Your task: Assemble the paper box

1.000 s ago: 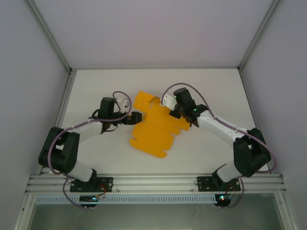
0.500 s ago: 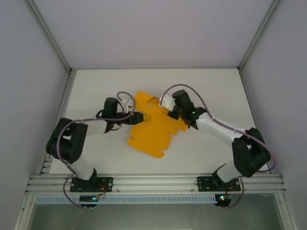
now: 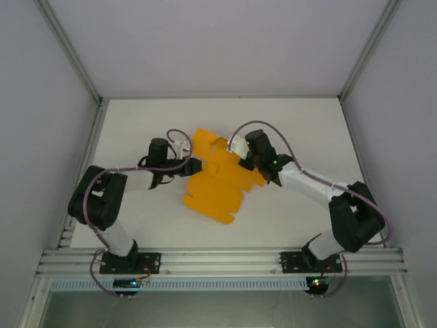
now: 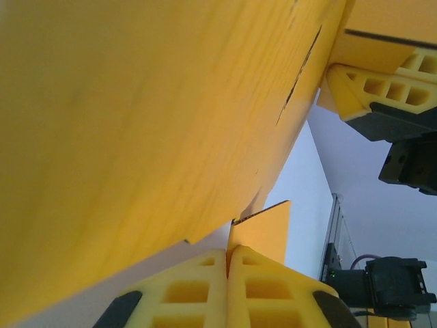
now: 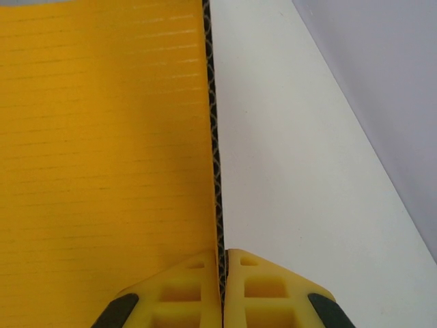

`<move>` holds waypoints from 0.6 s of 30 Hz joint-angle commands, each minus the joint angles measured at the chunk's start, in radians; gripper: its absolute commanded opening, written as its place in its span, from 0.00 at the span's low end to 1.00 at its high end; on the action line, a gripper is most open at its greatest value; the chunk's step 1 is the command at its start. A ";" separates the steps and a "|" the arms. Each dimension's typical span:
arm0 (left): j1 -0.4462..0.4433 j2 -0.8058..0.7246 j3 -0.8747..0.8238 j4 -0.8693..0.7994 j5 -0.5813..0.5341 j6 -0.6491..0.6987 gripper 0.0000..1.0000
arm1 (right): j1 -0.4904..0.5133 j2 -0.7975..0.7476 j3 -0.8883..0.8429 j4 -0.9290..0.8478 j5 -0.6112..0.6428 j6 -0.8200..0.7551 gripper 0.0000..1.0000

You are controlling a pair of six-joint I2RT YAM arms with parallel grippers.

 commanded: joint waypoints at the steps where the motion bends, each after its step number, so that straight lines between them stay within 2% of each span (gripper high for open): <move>1: -0.019 0.016 0.073 -0.126 -0.074 -0.037 0.00 | 0.047 -0.028 -0.005 0.079 -0.052 -0.018 0.00; 5: -0.017 0.027 0.126 -0.264 -0.107 -0.112 0.00 | 0.100 -0.035 -0.016 0.089 0.004 -0.111 0.00; 9: -0.014 0.061 0.203 -0.491 -0.174 -0.184 0.00 | 0.153 -0.038 -0.039 0.115 0.064 -0.221 0.00; 12: -0.013 0.079 0.208 -0.506 -0.146 -0.217 0.03 | 0.197 -0.037 -0.056 0.142 0.118 -0.311 0.00; 18: 0.003 0.071 0.212 -0.563 -0.177 -0.236 0.06 | 0.264 -0.025 -0.072 0.166 0.250 -0.453 0.00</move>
